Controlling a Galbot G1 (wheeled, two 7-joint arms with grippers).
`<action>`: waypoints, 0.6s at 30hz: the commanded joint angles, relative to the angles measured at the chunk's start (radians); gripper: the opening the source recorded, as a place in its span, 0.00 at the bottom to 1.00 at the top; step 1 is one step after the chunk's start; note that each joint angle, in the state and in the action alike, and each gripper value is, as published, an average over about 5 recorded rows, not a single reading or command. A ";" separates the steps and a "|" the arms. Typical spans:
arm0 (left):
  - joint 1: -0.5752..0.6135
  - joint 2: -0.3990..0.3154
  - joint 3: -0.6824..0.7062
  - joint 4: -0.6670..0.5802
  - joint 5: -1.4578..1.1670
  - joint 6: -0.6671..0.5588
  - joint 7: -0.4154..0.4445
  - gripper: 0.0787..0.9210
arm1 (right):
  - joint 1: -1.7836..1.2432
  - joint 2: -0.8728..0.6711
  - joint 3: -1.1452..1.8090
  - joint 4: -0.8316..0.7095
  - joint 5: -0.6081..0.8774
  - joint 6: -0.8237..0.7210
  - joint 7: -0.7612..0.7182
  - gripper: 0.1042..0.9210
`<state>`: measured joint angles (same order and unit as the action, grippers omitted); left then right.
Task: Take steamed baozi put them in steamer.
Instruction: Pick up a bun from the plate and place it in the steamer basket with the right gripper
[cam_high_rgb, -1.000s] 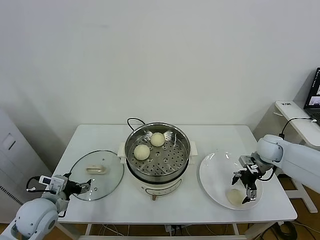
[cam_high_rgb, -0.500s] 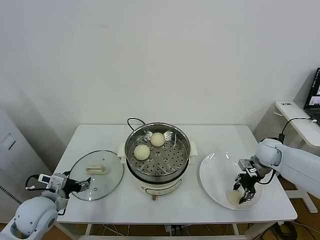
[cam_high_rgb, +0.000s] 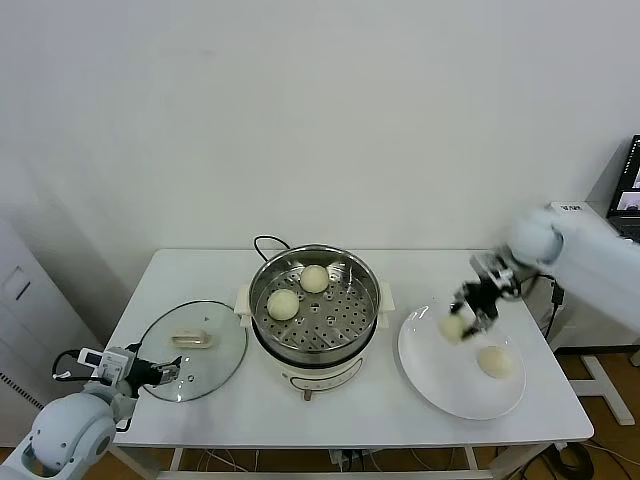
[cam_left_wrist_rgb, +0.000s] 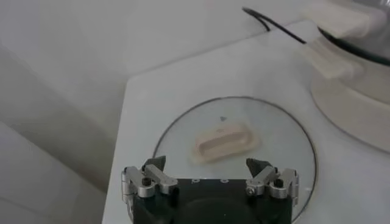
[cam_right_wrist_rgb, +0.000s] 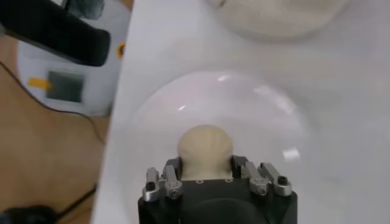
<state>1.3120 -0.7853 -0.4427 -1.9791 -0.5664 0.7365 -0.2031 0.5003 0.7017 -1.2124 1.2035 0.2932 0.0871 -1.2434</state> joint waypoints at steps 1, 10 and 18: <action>0.001 0.002 0.001 0.009 0.007 0.018 0.002 0.88 | 0.194 0.197 -0.005 -0.076 0.103 0.236 -0.047 0.50; -0.004 0.005 0.005 0.006 0.007 0.017 0.007 0.88 | 0.151 0.419 0.041 -0.109 0.074 0.460 -0.041 0.50; -0.005 0.004 0.004 0.002 0.007 0.018 0.006 0.88 | 0.075 0.566 0.071 -0.079 -0.077 0.671 -0.069 0.50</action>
<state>1.3071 -0.7811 -0.4385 -1.9771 -0.5605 0.7365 -0.1969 0.5886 1.0946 -1.1600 1.1344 0.2942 0.5328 -1.2967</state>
